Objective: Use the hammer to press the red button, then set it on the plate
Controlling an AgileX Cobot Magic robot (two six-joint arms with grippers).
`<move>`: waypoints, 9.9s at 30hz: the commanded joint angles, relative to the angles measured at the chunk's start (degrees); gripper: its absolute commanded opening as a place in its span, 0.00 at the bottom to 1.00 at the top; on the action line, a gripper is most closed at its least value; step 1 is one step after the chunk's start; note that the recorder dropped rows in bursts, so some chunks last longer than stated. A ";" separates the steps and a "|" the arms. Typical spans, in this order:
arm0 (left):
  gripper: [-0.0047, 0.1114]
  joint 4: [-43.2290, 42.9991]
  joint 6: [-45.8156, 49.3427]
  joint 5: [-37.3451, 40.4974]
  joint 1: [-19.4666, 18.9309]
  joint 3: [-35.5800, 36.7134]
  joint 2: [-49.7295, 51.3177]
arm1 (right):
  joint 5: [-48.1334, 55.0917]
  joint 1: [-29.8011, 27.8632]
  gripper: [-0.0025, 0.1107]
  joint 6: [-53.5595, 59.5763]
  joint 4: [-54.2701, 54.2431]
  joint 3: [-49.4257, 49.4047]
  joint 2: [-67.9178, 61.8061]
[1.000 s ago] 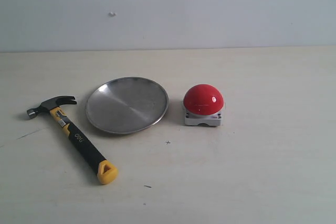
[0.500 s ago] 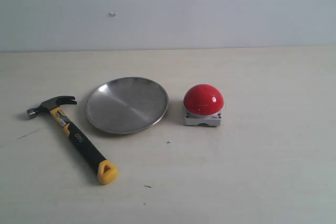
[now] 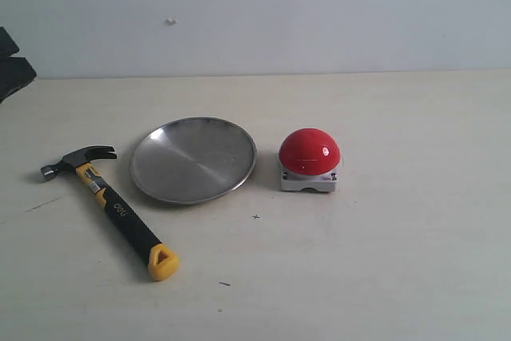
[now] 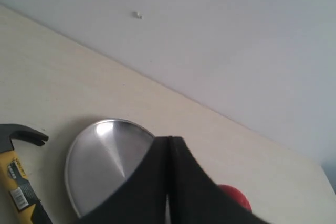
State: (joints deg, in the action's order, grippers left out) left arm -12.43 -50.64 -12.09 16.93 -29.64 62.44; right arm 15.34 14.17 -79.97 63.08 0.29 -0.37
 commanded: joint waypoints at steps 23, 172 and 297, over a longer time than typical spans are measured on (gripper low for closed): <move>0.04 -2.33 -9.59 -20.08 -0.20 -0.62 0.89 | -0.51 -0.19 0.02 0.52 0.21 0.04 0.37; 0.51 3.14 -22.82 48.89 -1.69 -44.31 53.22 | -0.51 -0.19 0.02 0.52 0.21 0.04 0.37; 0.23 -0.86 6.01 56.96 -6.68 -50.97 64.22 | -0.51 -0.19 0.02 0.52 0.21 0.04 0.37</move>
State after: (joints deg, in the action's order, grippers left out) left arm -9.19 -50.29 40.06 11.36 -81.50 124.79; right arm 15.12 14.17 -79.97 62.88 0.29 -0.37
